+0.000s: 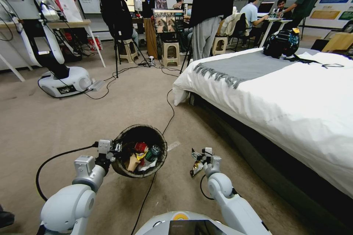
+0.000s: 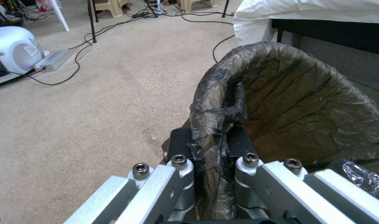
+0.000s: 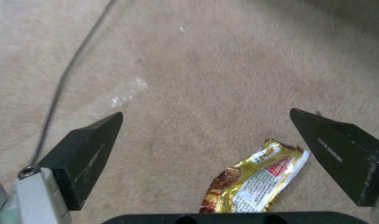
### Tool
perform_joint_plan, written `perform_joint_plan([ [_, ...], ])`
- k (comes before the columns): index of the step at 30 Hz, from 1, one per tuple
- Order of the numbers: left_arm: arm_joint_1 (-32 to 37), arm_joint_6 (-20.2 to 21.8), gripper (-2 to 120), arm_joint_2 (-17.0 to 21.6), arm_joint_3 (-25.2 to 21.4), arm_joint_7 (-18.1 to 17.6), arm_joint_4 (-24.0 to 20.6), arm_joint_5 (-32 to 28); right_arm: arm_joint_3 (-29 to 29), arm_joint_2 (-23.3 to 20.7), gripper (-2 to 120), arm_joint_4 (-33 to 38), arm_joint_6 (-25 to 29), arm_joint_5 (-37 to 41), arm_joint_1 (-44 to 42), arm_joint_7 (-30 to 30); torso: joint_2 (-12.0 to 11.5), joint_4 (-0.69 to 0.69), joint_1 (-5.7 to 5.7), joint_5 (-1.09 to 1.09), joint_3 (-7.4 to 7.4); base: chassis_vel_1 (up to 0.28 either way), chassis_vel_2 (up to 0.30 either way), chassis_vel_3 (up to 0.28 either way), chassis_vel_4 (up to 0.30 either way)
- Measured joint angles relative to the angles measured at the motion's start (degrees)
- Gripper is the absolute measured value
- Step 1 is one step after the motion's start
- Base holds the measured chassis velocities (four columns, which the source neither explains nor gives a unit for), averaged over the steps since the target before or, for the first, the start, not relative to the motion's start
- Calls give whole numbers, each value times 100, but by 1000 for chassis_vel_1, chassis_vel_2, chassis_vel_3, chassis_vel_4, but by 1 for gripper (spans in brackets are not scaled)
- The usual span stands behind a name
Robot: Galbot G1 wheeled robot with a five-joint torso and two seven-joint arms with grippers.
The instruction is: Pick up the trash bin, then pick up the garbage from the floor and place it into the trash bin.
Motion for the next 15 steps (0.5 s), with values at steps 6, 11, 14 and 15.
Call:
perform_joint_plan([
  [6,-30,6,6,4,-2,5,20,-5,-135,120,100,-676,-98,240,414,9,0,0,0,0,0,0,0,0,0],
  [11,-88,26,6,31,8,5,41,-5,-167,251,100,-1160,-173,419,644,118,0,0,1,0,0,0,0,0,0],
  [14,-89,28,6,41,8,4,45,-5,-168,310,100,-1308,-196,496,712,380,0,0,1,-1,0,0,0,0,0],
  [15,-89,28,6,43,10,5,47,-5,-167,331,100,-1367,-194,497,735,493,0,0,1,-1,0,0,0,0,0],
])
